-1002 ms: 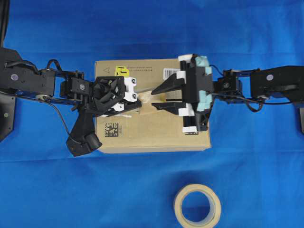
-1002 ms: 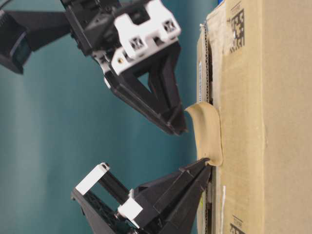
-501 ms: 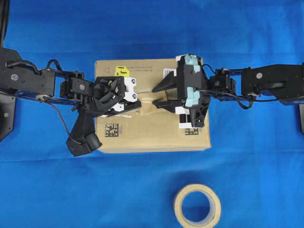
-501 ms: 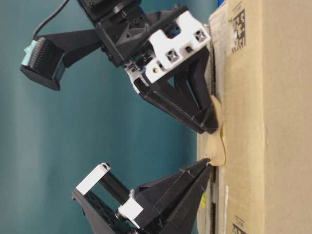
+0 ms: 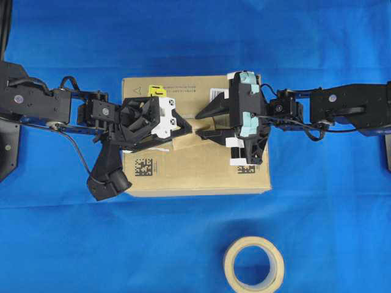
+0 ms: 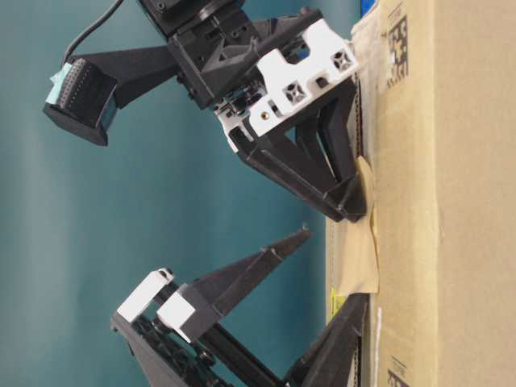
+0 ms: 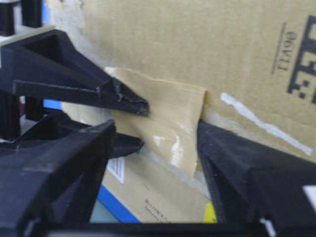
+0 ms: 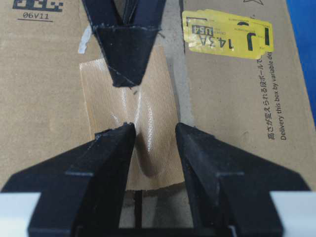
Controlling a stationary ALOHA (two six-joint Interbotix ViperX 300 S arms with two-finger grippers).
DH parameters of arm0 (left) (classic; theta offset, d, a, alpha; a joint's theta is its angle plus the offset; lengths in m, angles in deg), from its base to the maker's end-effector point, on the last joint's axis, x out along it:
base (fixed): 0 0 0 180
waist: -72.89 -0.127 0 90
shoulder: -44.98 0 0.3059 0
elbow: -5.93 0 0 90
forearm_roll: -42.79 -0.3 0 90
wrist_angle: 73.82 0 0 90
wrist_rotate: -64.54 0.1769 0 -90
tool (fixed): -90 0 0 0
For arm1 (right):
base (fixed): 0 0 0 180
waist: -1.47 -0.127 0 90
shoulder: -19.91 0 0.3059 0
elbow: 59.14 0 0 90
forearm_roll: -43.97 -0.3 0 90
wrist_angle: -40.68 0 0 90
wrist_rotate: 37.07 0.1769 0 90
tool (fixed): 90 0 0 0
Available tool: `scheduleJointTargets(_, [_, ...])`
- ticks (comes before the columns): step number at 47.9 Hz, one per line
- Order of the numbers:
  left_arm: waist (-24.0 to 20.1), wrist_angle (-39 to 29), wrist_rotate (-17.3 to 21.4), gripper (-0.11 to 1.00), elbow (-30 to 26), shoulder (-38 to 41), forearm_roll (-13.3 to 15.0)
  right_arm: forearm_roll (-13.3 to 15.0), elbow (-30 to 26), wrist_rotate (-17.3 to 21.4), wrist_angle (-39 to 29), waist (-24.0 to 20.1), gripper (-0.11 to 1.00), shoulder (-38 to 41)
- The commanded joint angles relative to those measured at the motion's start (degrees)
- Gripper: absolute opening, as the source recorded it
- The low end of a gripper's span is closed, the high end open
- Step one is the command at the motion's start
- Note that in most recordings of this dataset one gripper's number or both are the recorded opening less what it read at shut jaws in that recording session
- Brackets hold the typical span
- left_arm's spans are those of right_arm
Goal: Apply tape along the seams of the closed cardboard box to seal it securely.
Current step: 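Hold the tape with the right gripper while the left gripper smooths it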
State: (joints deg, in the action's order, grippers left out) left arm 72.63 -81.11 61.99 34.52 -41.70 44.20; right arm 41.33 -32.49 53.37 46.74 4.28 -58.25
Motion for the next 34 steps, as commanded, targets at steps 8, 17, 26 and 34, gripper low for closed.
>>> scheduleJointTargets(8, [-0.5, -2.3, -0.2, 0.64, -2.4, -1.6, -0.1, -0.8, 0.0, 0.0, -0.2, -0.1, 0.49, -0.6])
scheduleJointTargets(17, [-0.6, -5.8, -0.3, 0.64, -3.1, -2.0, -0.1, -1.3, 0.4, 0.1, -0.1, -0.2, 0.49, -0.6])
scheduleJointTargets(26, [-0.6, -8.4, -1.1, 0.64, -3.3, -2.0, 0.0, -1.6, 0.5, 0.1, 0.0, -0.2, 0.49, -0.6])
scheduleJointTargets(34, [-0.6, -9.6, -2.5, 0.64, -3.5, -2.0, -0.1, -1.6, 0.6, 0.1, -0.1, -0.2, 0.49, -0.6])
